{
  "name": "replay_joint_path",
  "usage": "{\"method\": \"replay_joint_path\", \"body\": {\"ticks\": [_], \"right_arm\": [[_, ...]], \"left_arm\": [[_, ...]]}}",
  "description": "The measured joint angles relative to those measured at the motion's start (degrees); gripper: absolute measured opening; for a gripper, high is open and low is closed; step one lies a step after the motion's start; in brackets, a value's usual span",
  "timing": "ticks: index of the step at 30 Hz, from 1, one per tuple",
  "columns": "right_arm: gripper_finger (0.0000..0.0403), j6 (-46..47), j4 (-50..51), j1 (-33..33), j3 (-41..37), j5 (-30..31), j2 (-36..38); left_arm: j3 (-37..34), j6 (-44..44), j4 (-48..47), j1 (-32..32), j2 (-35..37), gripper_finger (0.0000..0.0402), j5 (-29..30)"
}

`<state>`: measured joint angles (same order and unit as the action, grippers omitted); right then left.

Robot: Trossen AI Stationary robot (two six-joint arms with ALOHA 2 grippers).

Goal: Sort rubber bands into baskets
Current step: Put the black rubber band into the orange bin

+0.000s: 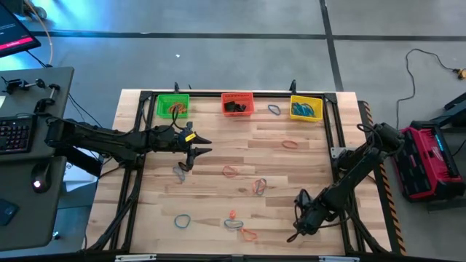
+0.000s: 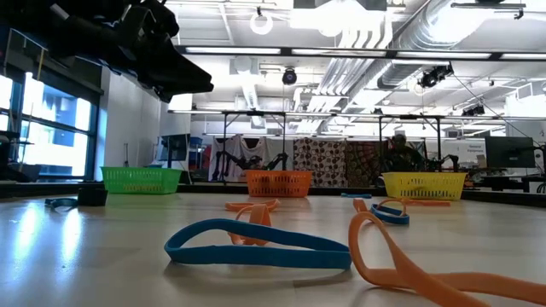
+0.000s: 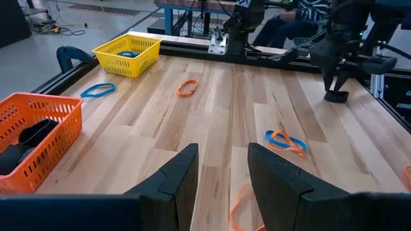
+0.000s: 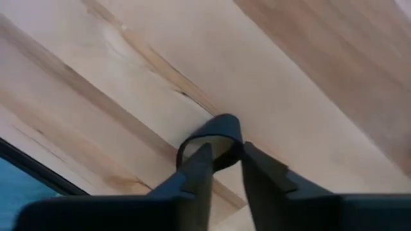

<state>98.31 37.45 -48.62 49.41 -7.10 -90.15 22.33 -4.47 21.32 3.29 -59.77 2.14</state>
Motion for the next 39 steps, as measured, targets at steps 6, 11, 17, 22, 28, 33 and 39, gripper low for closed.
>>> {"method": "replay_joint_path", "body": {"ticks": [6, 11, 17, 22, 28, 33, 39], "right_arm": [[0.0006, -4.82, 0.02, 0.24, 0.0, 1.47, 0.09], [0.0007, -6.99, 0.07, 0.61, 0.0, 5.57, 0.63], [0.0003, -15.41, -0.2, 2.25, 0.0, 13.21, 2.47], [0.0003, -22.07, -0.68, 3.72, 0.0, 13.91, 3.54], [0.0032, -15.96, -3.25, 2.7, 0.02, 6.0, 3.6], [0.0096, -13.27, -4.7, 0.91, 0.02, 4.97, 3.58], [0.0155, -14.38, -1.03, 0.23, 0.02, 5.5, 3.44]], "left_arm": [[0.0, -0.89, 0.01, 0.0, 0.0, 0.0129, 0.0], [0.0, -0.98, 0.0, 0.0, 0.0, 0.0129, 0.0], [0.0, -1.39, 0.89, 0.0, 0.0, 0.0129, 0.0], [0.04, -1.46, 2.66, -0.02, 0.0, 0.0129, 0.0], [0.04, -2.38, 2.59, -0.02, 0.0, 0.0129, -0.02], [0.04, -2.44, 2.54, -0.02, 0.0, 0.0129, 0.0], [0.04, -1.92, 2.56, -0.02, 0.0, 0.0129, -0.01]]}}
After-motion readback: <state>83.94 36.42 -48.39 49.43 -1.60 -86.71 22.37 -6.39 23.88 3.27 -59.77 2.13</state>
